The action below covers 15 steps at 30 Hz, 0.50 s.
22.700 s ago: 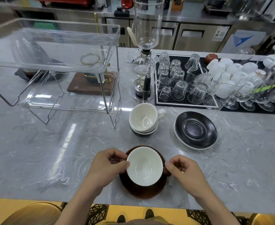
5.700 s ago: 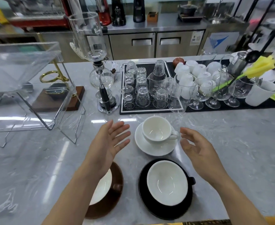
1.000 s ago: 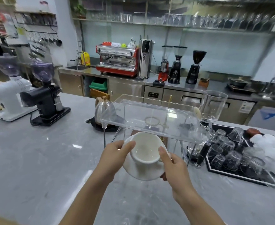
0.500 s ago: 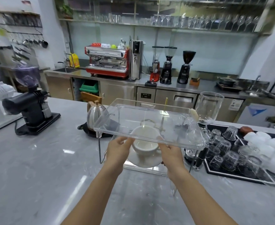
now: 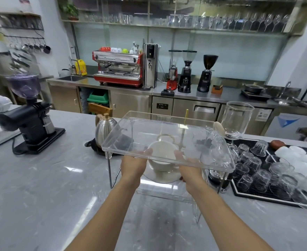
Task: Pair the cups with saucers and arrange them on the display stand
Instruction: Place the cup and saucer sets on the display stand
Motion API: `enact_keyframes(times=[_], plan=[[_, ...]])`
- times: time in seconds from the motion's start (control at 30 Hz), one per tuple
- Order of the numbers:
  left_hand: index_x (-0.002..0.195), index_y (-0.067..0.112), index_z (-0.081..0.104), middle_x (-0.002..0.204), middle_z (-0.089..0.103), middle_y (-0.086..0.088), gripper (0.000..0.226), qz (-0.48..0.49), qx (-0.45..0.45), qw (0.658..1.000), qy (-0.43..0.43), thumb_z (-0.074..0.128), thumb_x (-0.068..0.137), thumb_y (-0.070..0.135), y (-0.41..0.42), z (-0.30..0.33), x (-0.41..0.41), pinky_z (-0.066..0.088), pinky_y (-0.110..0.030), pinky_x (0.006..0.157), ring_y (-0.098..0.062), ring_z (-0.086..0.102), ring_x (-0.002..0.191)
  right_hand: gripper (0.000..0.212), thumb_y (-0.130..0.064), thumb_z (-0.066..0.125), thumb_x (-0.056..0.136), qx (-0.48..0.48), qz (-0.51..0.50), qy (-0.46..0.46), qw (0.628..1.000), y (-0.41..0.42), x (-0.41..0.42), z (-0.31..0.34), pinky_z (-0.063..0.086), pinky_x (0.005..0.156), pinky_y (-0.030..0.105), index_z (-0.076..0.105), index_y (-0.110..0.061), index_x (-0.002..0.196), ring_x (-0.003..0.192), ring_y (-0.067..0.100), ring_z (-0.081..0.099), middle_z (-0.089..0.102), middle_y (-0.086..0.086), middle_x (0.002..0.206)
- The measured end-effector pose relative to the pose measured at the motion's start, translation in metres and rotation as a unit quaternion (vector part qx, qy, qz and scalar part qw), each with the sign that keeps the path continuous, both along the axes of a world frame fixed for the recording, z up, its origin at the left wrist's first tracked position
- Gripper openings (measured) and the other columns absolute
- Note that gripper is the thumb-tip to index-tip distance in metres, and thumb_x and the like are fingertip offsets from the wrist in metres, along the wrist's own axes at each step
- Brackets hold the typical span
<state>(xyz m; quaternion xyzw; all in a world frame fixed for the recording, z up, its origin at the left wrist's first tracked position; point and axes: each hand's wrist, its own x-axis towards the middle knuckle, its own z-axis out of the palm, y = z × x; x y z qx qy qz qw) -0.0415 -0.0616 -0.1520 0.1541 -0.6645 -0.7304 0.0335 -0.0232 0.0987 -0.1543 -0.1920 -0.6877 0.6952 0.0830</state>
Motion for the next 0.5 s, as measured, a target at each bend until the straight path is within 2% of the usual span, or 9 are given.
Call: enact_keyframes(times=[0.07, 0.17, 0.3, 0.4, 0.5], plan=[[0.088, 0.020, 0.080, 0.096, 0.079, -0.009, 0.019, -0.005, -0.008, 1.000, -0.001, 0.085, 0.075, 0.032, 0.000, -0.001, -0.002, 0.056, -0.056, 0.096, -0.034, 0.072, 0.102, 0.026, -0.042, 0.072, 0.086, 0.001, -0.002, -0.011, 1.000, 0.001, -0.004, -0.004, 0.036, 0.032, 0.015, 0.066, -0.017, 0.082, 0.050, 0.010, 0.050, 0.056, -0.005, 0.061], [0.091, 0.018, 0.080, 0.098, 0.078, -0.010, 0.020, -0.005, -0.004, 1.000, -0.001, 0.085, 0.076, 0.030, 0.002, -0.005, -0.004, 0.057, -0.056, 0.093, -0.035, 0.072, 0.100, 0.036, -0.045, 0.073, 0.084, 0.006, -0.004, -0.024, 1.000, 0.005, -0.010, -0.011, 0.037, 0.037, 0.019, 0.068, -0.013, 0.101, 0.053, 0.012, 0.051, 0.060, -0.001, 0.070], [0.081, 0.020, 0.079, 0.085, 0.075, -0.005, 0.011, -0.018, -0.008, 1.000, 0.014, 0.083, 0.079, 0.029, 0.002, -0.013, -0.007, 0.051, -0.043, 0.076, -0.028, 0.067, 0.085, 0.053, -0.050, 0.072, 0.082, 0.017, -0.005, -0.038, 0.999, 0.009, -0.015, -0.020, 0.036, 0.046, 0.025, 0.066, -0.009, 0.115, 0.059, 0.016, 0.048, 0.059, 0.006, 0.087], [0.077, 0.022, 0.077, 0.082, 0.074, -0.004, 0.009, -0.020, -0.020, 1.000, 0.014, 0.083, 0.080, 0.029, 0.003, -0.013, -0.010, 0.054, -0.046, 0.077, -0.027, 0.068, 0.083, 0.055, -0.051, 0.072, 0.082, 0.018, -0.005, -0.037, 0.999, 0.010, -0.017, -0.021, 0.034, 0.047, 0.024, 0.065, -0.009, 0.116, 0.059, 0.015, 0.048, 0.058, 0.003, 0.084], [0.078, 0.026, 0.078, 0.088, 0.077, -0.005, 0.006, -0.019, -0.035, 0.999, 0.013, 0.082, 0.081, 0.029, 0.003, -0.013, -0.012, 0.057, -0.054, 0.088, -0.030, 0.071, 0.091, 0.054, -0.055, 0.072, 0.080, 0.025, -0.009, -0.045, 0.999, 0.011, -0.018, -0.021, 0.036, 0.049, 0.024, 0.065, -0.010, 0.110, 0.066, 0.020, 0.053, 0.061, 0.004, 0.085]])
